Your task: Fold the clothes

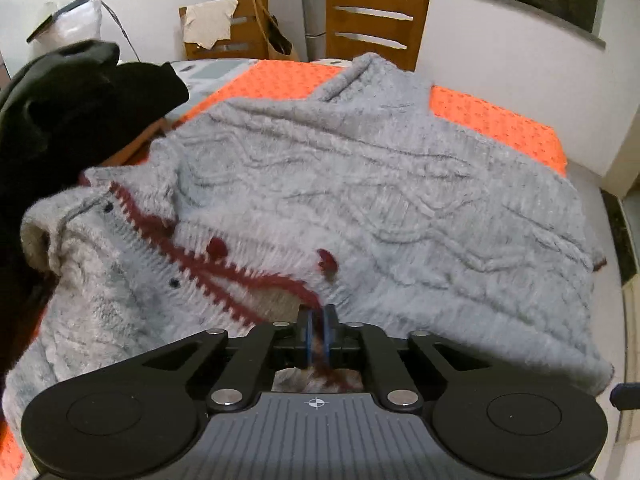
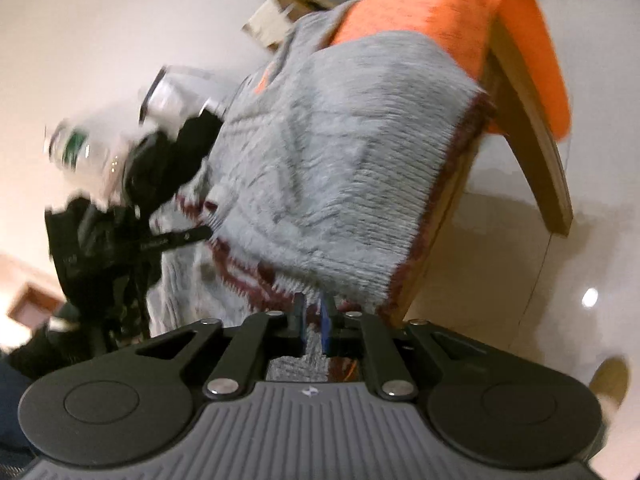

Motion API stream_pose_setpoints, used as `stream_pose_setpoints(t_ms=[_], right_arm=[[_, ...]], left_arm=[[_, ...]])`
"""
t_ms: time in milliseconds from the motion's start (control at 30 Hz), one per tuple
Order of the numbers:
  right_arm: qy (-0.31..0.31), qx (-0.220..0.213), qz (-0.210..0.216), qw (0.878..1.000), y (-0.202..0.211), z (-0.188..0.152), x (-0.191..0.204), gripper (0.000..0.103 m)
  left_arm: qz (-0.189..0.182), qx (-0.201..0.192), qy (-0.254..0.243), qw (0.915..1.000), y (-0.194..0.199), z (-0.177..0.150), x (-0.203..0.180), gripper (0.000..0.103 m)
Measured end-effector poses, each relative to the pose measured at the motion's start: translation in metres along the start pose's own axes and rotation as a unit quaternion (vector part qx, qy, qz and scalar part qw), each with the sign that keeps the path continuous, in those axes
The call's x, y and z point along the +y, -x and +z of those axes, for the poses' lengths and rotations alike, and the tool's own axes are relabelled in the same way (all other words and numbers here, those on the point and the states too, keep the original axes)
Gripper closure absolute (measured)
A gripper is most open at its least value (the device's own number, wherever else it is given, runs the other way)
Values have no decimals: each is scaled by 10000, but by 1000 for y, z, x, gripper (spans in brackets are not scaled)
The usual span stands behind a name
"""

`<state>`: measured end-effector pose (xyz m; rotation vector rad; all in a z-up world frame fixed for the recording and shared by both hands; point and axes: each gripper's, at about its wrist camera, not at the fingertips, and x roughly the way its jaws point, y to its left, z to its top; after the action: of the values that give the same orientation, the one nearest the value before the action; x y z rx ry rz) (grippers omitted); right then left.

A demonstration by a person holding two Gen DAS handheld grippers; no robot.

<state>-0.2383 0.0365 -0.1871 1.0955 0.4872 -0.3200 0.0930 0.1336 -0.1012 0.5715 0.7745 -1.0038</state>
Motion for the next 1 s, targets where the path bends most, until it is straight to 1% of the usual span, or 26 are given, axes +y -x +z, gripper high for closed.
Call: stream_pose_setpoints(t_ms=[33,67,100,167,233,300,433,500,567,667,733,767,800,833,867,900,933,967,1000], right_arm=[[167,101,-51,9998,-3,1,5,79],[315,230,-87,9992,-5,3,10,70],[410,362,-95,9985,-8,3,14,63],[425,545,-104,9976,-16,3,16,59],[303,669,-109,9972,-23,2,14,56],[32,739,-98,9972,-27,0,7,51],[-435,709,-1,9965,-32,-8,-6,46],[-674,700,50,9953,-35,-12,-14,41],[-978,662,106,9929,-39,-17,-22,41],[-1315,591,280,9892,-44,-23,-31,40],[-1382,568,379,9880,-46,-24,-32,40],[-1415,557,429,9874,-46,-24,-32,40],[-1448,546,479,9868,-47,-25,-32,43],[-1481,534,529,9861,-48,-26,-32,47],[-1514,523,578,9854,-49,-26,-33,59],[-1547,512,628,9846,-50,-27,-33,71],[-1580,500,677,9838,-51,-27,-33,77],[-1596,487,709,9834,-51,-28,-33,86],[-1534,466,659,9849,-47,-26,-30,93]], left_arm=[[70,-91,30,9999,4,-1,5,81],[141,-181,59,9997,8,-2,10,66],[249,-245,110,9993,9,-2,15,58],[486,-288,257,9981,8,-1,29,57],[617,-247,446,9968,1,2,43,57],[681,-141,528,9962,-12,7,56,58],[596,122,711,9956,-38,11,67,59],[428,212,1036,9935,-46,11,71,58],[343,234,1312,9905,-49,9,72,54],[365,209,1320,9904,-49,7,69,54],[412,192,1194,9918,-50,6,66,55],[437,177,1124,9925,-49,5,66,59],[458,158,1093,9928,-49,4,66,68],[477,138,1083,9929,-48,3,67,73],[487,122,1113,9925,-46,3,70,86],[487,110,1184,9917,-45,2,74,95],[470,95,1274,9907,-44,1,78,95],[449,72,1367,9896,-42,0,81,96],[458,41,1427,9887,-40,-1,83,96]])
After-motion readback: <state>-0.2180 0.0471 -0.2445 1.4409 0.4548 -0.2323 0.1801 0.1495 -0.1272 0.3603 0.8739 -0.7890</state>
